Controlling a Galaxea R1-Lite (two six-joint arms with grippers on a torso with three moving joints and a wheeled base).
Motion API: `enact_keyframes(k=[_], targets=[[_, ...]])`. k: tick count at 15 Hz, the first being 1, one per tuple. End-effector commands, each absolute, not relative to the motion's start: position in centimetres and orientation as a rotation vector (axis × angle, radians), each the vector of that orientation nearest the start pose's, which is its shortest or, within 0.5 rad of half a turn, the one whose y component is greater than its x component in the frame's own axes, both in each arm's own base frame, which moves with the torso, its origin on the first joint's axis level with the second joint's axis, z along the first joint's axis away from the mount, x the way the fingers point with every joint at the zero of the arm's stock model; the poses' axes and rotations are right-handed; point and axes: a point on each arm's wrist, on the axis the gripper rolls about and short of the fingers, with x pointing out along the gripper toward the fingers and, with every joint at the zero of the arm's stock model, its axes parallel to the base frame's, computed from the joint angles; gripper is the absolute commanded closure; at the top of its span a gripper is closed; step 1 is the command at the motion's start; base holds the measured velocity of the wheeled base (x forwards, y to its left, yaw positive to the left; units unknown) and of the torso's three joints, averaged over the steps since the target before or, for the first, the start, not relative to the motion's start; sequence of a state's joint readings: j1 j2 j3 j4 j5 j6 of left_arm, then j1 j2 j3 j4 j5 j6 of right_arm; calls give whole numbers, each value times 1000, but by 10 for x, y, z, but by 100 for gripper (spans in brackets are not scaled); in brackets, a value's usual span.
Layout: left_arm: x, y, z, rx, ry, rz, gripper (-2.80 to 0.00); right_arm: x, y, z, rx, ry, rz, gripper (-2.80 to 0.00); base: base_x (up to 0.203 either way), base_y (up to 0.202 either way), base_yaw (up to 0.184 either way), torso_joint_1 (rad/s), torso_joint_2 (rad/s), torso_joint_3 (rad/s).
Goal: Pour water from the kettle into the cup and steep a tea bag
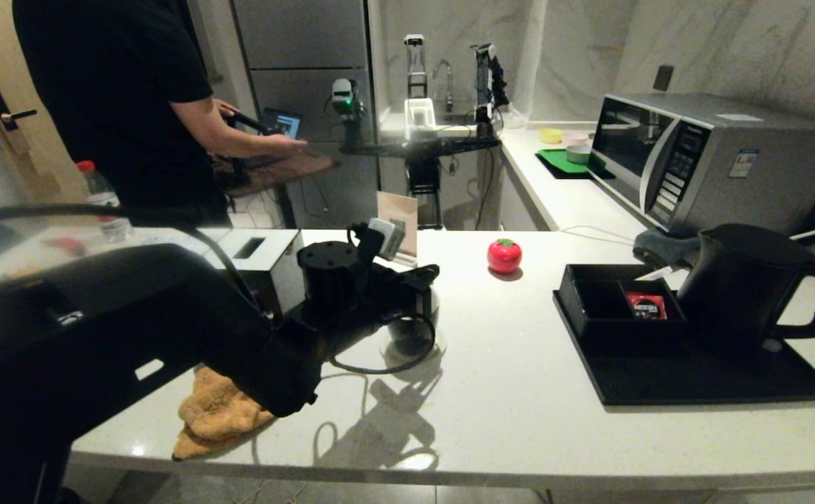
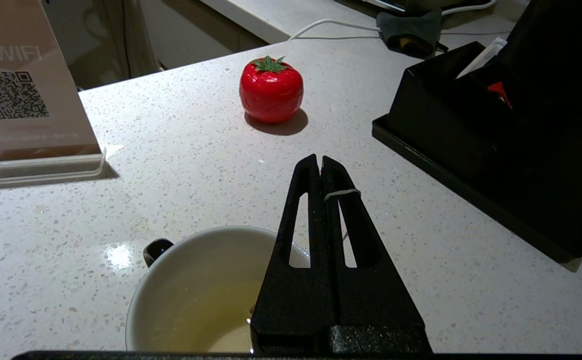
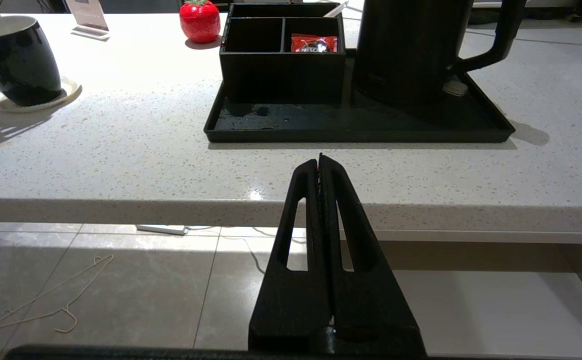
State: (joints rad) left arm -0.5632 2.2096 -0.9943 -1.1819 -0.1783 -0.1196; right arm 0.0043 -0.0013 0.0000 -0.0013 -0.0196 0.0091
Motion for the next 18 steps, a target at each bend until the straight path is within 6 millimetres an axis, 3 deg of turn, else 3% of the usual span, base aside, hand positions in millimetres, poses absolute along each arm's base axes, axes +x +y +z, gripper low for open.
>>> enact_keyframes(k=[1, 5, 18], targets=[[347, -223, 109, -115, 47, -741, 0, -23, -1, 76, 9, -2, -15, 0, 0, 0, 0, 0, 0, 0], [346, -223, 130, -125, -7, -743, 0, -23, -1, 76, 9, -2, -15, 0, 0, 0, 0, 0, 0, 0], [352, -210, 159, -143, -104, -715, 0, -23, -1, 76, 9, -2, -15, 0, 0, 0, 0, 0, 0, 0]])
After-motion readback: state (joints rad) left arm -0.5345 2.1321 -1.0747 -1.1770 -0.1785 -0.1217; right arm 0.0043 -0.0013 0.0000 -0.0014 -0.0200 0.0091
